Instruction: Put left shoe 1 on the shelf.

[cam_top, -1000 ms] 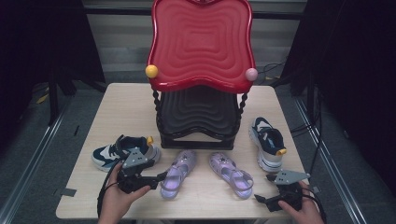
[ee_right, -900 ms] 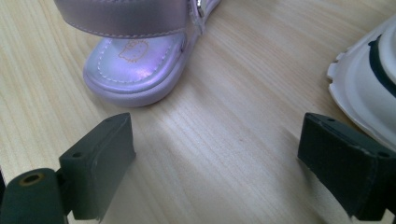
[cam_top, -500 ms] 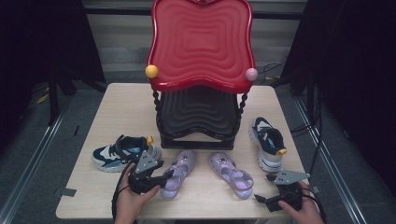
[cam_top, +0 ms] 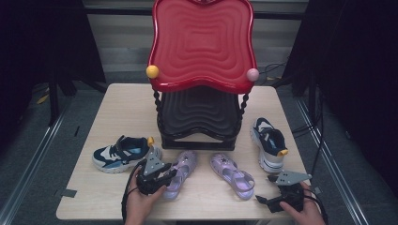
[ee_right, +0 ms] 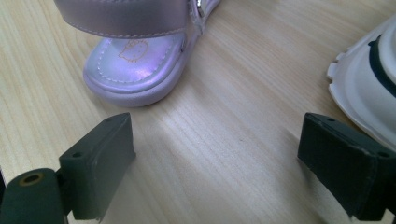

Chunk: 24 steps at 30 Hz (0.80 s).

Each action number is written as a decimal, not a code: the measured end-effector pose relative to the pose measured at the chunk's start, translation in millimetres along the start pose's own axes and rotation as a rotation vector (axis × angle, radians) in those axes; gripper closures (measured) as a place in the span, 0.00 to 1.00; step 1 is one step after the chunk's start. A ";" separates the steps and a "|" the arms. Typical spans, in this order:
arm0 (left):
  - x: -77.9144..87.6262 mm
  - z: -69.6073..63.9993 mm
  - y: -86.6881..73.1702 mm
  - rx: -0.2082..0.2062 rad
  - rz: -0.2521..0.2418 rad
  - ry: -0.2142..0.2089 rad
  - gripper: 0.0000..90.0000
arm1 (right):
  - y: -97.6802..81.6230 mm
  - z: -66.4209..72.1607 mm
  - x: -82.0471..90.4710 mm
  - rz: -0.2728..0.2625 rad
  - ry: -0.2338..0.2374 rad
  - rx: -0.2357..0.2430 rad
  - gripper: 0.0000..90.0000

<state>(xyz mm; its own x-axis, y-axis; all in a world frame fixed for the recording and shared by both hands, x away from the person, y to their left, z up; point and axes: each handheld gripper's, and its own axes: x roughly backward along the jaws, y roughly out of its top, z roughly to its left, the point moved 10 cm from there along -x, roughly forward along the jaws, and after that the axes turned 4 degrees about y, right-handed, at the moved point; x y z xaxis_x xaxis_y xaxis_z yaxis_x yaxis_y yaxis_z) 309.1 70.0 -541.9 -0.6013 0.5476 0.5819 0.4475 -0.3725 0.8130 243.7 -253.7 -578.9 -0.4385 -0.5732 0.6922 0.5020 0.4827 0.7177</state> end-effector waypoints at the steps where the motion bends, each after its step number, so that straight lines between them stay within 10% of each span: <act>1: -0.7 0.1 -1.2 -0.007 -0.001 0.005 0.80 | 0.0 0.0 0.0 0.000 0.000 0.000 0.11; 24: 25.7 2.1 26.1 -0.065 -0.130 0.058 0.91 | 0.0 0.0 0.0 0.000 0.000 0.000 0.11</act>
<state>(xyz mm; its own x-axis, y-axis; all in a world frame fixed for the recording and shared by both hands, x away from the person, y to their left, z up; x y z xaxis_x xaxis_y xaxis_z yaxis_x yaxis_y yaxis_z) 306.7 76.0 -505.8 -0.6891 0.5509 0.4707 0.3209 -0.3504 0.8799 243.7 -253.7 -578.9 -0.4385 -0.5729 0.6925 0.5022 0.4828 0.7174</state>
